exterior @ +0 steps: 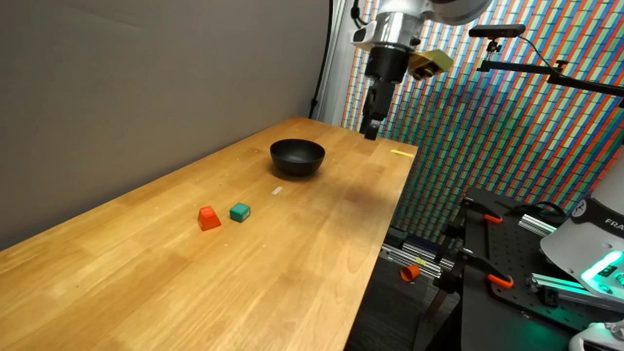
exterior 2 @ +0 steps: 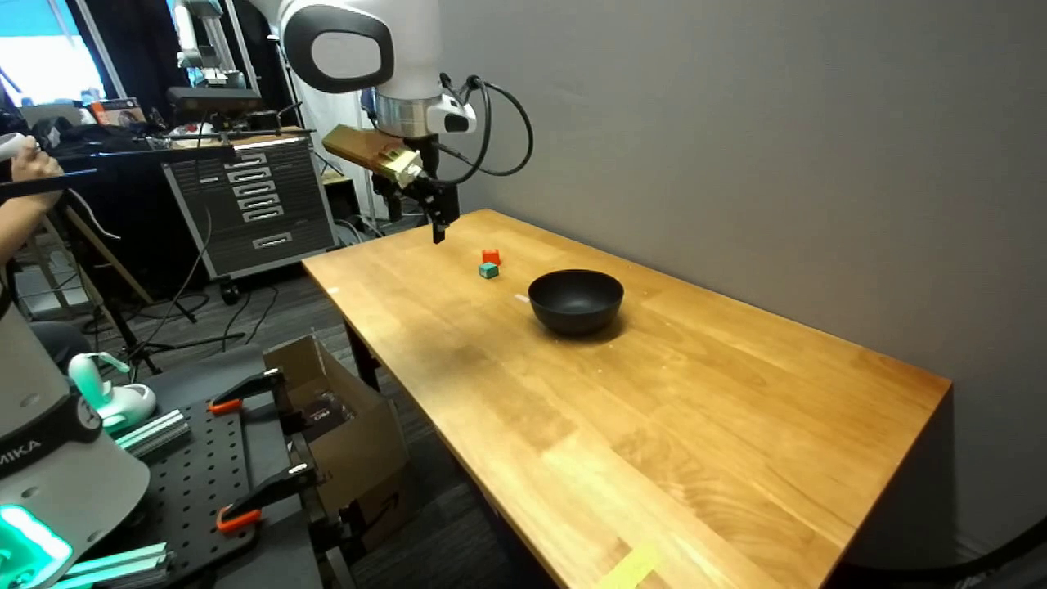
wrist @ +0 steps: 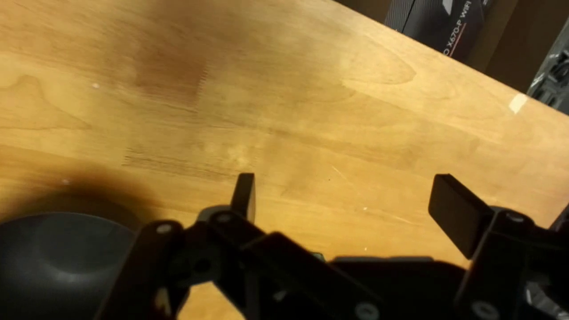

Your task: Put the green and orange blocks in the bowl one after the other

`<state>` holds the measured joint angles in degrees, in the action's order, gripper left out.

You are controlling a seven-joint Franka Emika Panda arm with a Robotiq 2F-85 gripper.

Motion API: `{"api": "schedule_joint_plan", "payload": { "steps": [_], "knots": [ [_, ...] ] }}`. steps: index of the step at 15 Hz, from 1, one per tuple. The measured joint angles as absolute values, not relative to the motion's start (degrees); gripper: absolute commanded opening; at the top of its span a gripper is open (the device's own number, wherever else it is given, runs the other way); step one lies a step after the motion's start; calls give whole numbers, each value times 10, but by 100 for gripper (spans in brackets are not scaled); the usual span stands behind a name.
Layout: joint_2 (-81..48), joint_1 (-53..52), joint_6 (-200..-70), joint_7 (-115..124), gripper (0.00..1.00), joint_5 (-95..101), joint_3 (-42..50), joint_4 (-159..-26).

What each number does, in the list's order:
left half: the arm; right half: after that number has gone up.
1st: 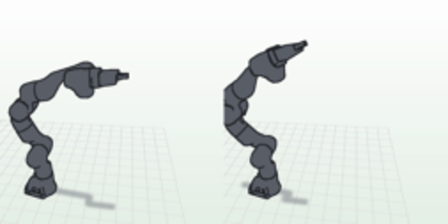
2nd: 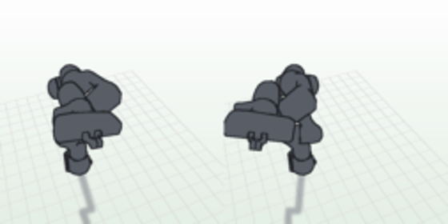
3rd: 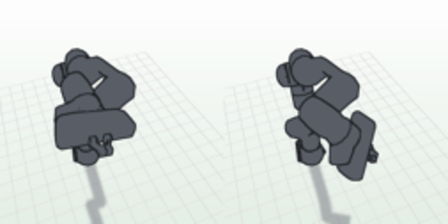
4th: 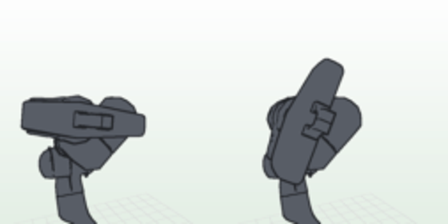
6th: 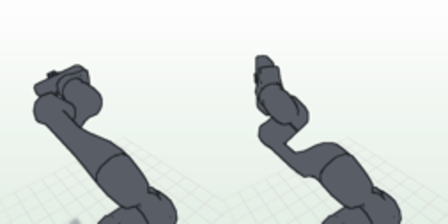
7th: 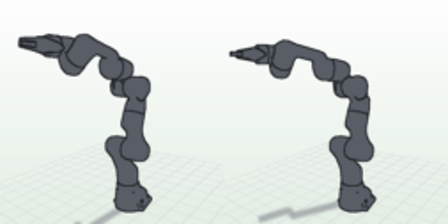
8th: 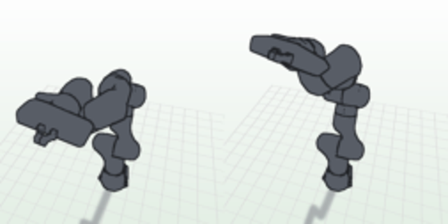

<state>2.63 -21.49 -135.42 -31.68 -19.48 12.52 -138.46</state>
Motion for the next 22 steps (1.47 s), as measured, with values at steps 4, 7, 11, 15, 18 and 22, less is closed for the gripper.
{"api": "schedule_joint_plan", "payload": {
  "steps": [4, 7, 11, 15, 18, 22],
  "knots": [
    [-117, -166, -1363, -328, 100, -173, 20, -1276],
    [-219, -145, -1378, -305, 100, -84, -27, -1184],
    [-349, -143, -1383, -266, 100, 30, -47, -1054],
    [-455, -143, -1382, -255, 100, 78, -55, -933],
    [-519, -144, -1375, -255, 100, 91, -62, -850],
    [-577, -153, -1331, -253, 100, 98, -67, -745]
  ]
}}
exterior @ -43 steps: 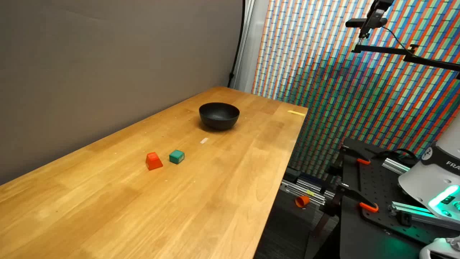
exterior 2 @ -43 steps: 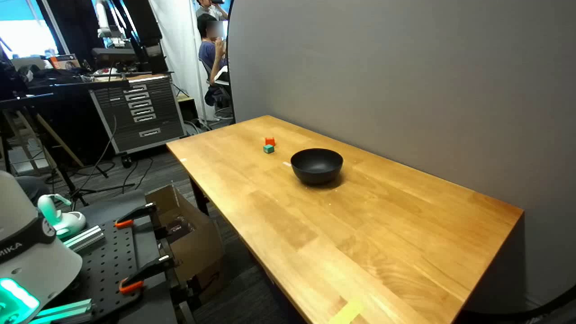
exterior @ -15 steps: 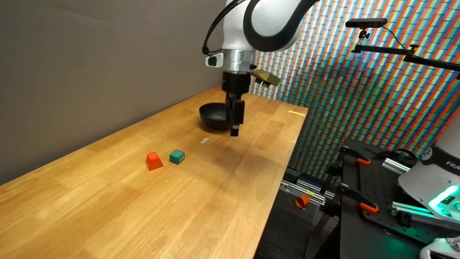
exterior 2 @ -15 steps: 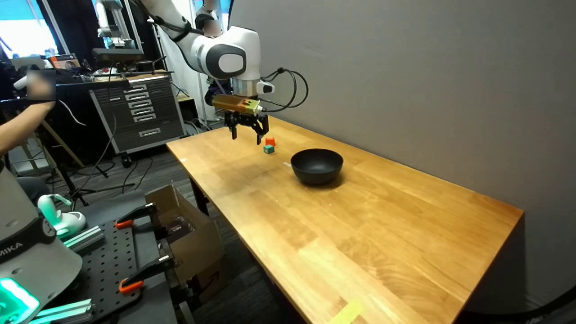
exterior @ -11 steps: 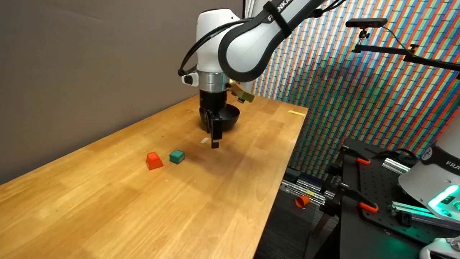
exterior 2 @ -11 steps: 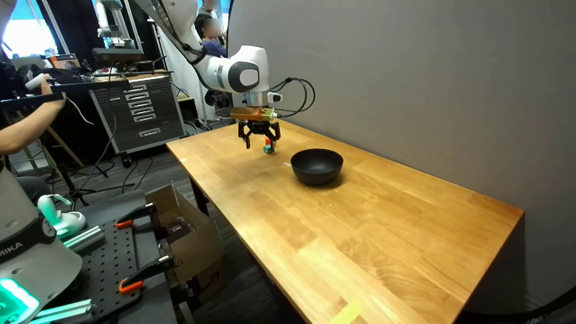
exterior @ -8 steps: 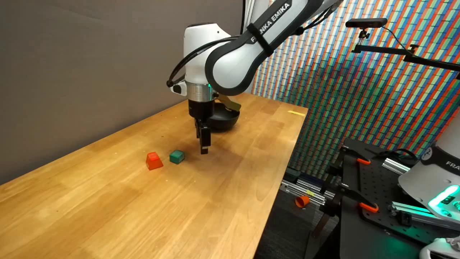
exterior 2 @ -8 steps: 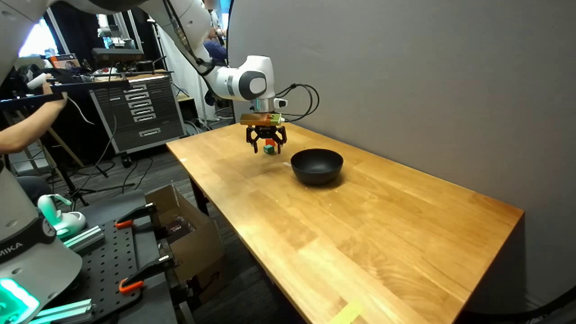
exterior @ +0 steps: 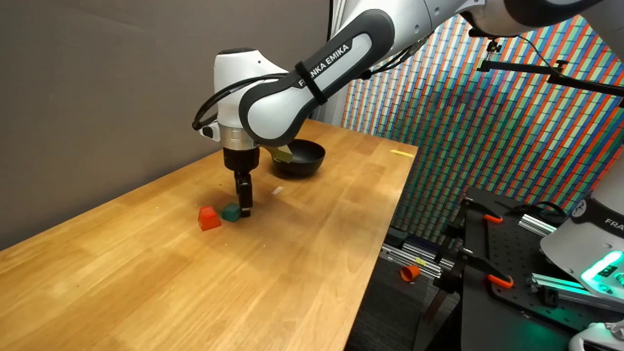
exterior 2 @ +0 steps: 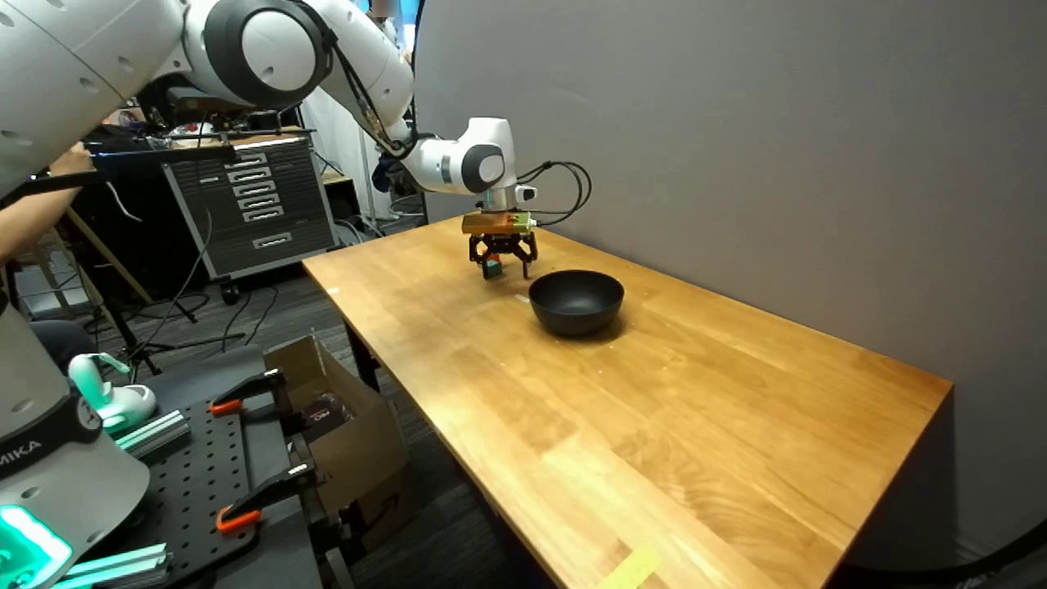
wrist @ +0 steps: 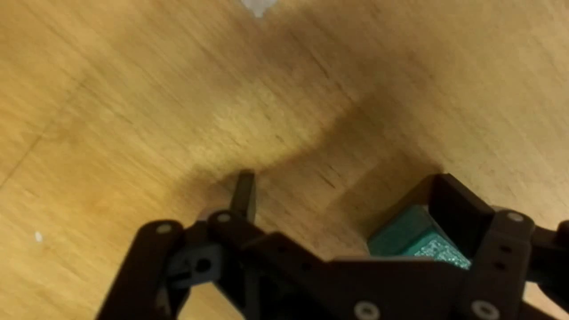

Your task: Put the green and orange blocks in the bowl one after the other

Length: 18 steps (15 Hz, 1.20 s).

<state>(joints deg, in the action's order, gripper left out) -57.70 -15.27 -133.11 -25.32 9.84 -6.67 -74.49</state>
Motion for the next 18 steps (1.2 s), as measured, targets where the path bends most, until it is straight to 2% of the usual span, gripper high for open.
{"api": "schedule_joint_plan", "payload": {
  "steps": [8, 9, 10, 17, 18],
  "knots": [
    [-600, -193, -1246, -203, 100, 99, -69, -660],
    [-600, -199, -1242, -197, 94, 99, -69, -656],
    [-600, -204, -1240, -194, 74, 99, -69, -654],
    [-606, -208, -1240, -193, 19, 101, -68, -651],
    [-606, -208, -1240, -193, 16, 101, -68, -651]
  ]
}}
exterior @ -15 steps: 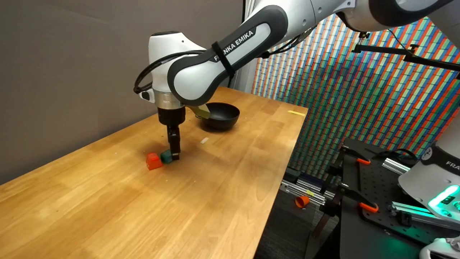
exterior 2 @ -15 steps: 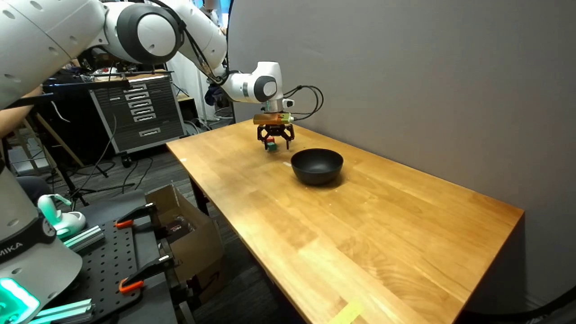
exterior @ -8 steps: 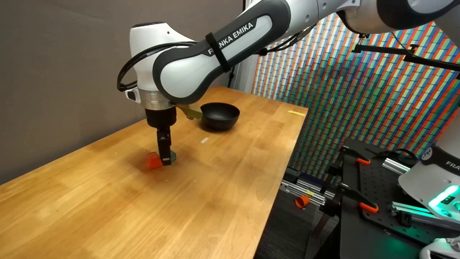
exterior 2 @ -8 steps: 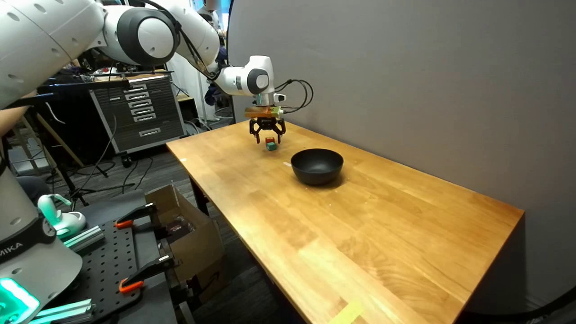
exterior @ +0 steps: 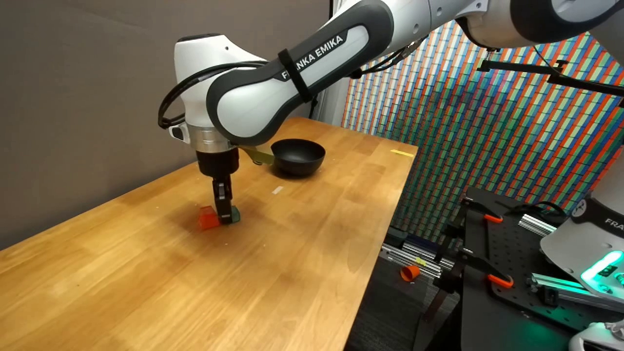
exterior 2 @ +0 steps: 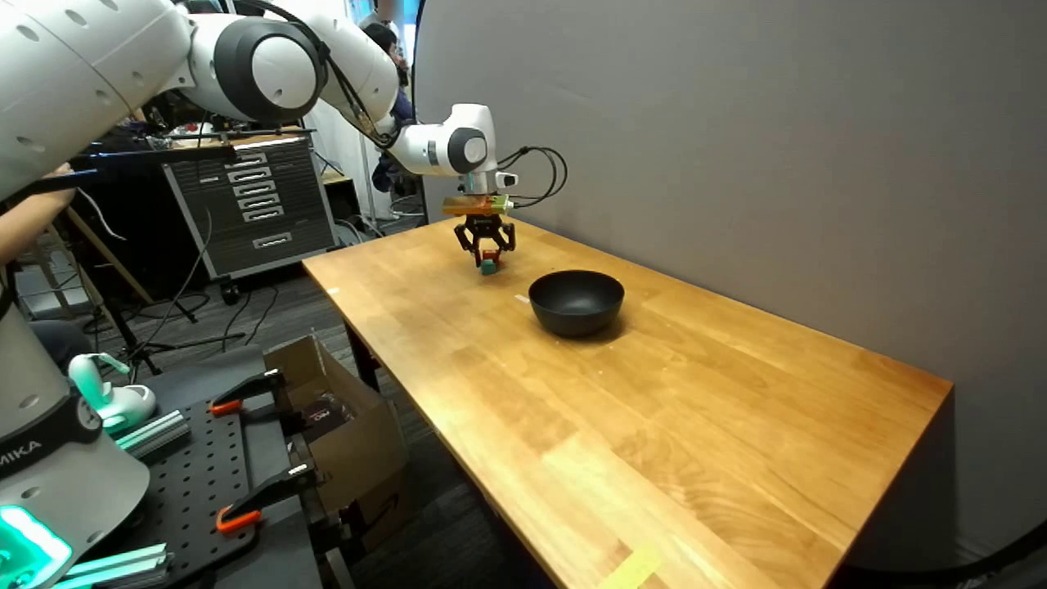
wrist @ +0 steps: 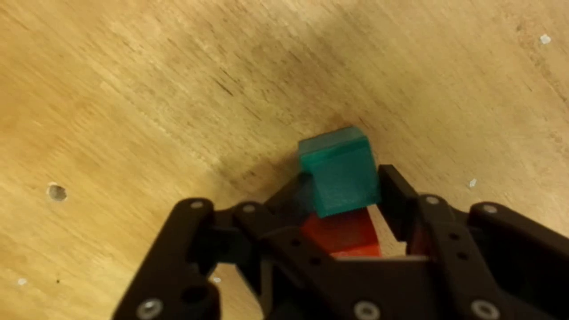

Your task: Put the green and orange blocks in the bowl one after the other

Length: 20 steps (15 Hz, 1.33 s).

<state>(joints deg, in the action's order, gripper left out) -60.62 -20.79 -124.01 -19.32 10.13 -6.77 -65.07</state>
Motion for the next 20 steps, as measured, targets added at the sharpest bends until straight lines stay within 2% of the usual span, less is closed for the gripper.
{"api": "schedule_joint_plan", "payload": {
  "steps": [1, 2, 3, 4, 6, 8, 9, 11, 20],
  "knots": [
    [-606, -208, -1240, -193, 57, 101, -67, -651],
    [-607, -208, -1240, -193, 50, 101, -67, -651],
    [-608, -207, -1240, -193, 14, 101, -66, -651],
    [-610, -205, -1240, -193, 14, 101, -66, -651],
    [-612, -204, -1240, -194, 5, 101, -64, -650],
    [-612, -204, -1239, -194, 1, 101, -64, -651],
    [-612, -204, -1239, -194, 5, 101, -64, -651],
    [-612, -203, -1239, -193, 7, 101, -59, -651],
    [-538, -159, -1239, -142, 7, 171, 57, -679]
  ]
}}
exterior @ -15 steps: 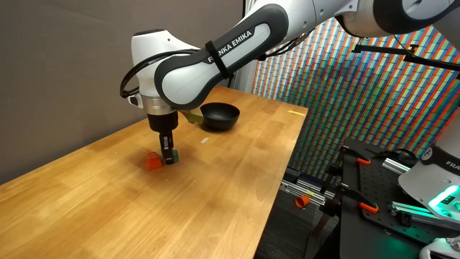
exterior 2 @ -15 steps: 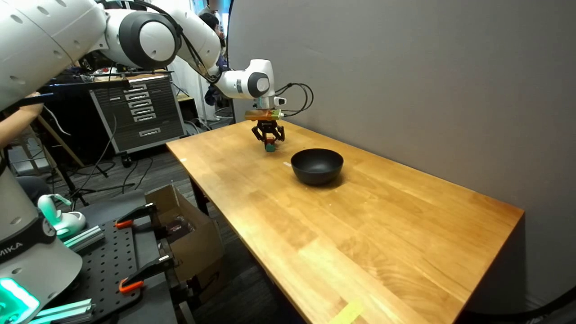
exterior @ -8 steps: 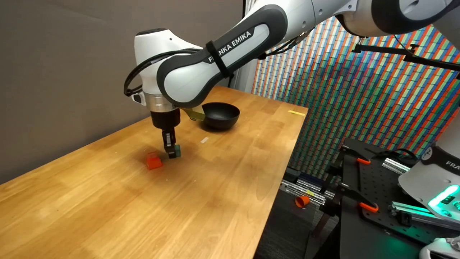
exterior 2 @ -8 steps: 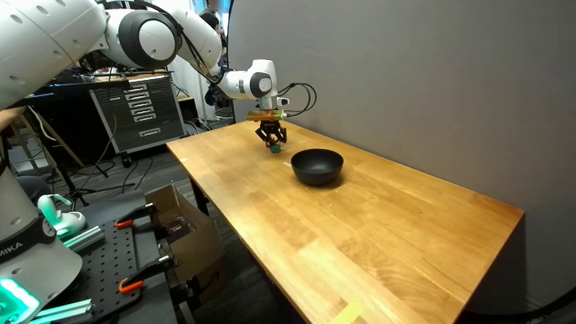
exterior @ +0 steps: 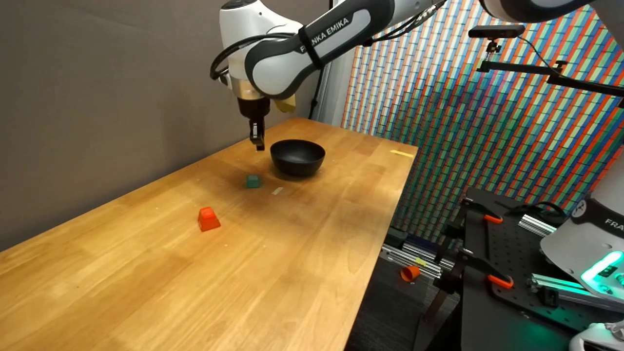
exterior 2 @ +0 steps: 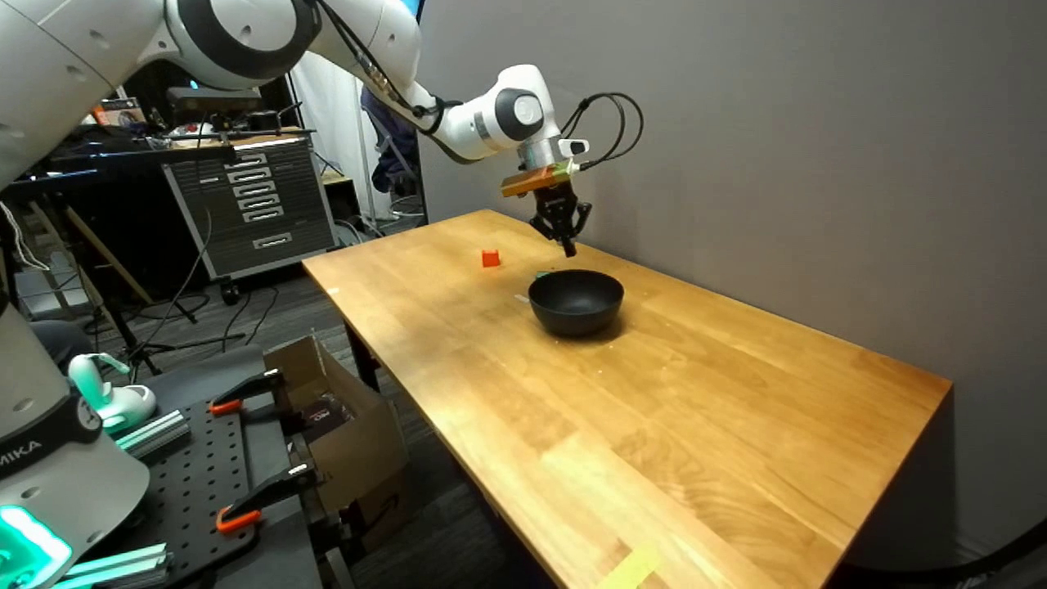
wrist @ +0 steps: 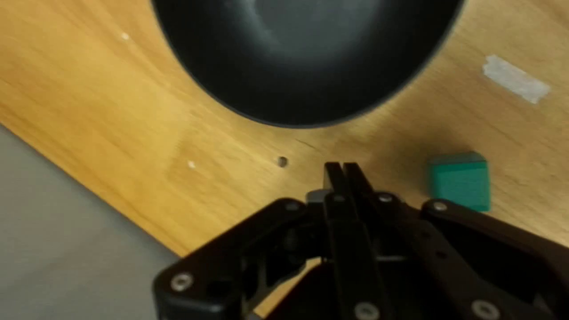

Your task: Put the green and orange blocks in the bowl one after the other

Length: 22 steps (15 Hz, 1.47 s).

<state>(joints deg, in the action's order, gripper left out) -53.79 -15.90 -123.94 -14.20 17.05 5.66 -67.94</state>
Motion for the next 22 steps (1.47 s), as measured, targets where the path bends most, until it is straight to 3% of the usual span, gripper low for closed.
{"api": "schedule_joint_plan", "payload": {
  "steps": [6, 7, 10, 17, 22],
  "knots": [
    [-462, -118, -1239, -99, 11, 191, 59, -730],
    [-453, -111, -1239, -95, 35, 183, 53, -741],
    [-440, -88, -1239, -93, 44, 147, 20, -765],
    [-448, -72, -1239, -122, 98, 96, -43, -783],
    [-477, -62, -1240, -174, 100, 84, -62, -774]
  ]
}}
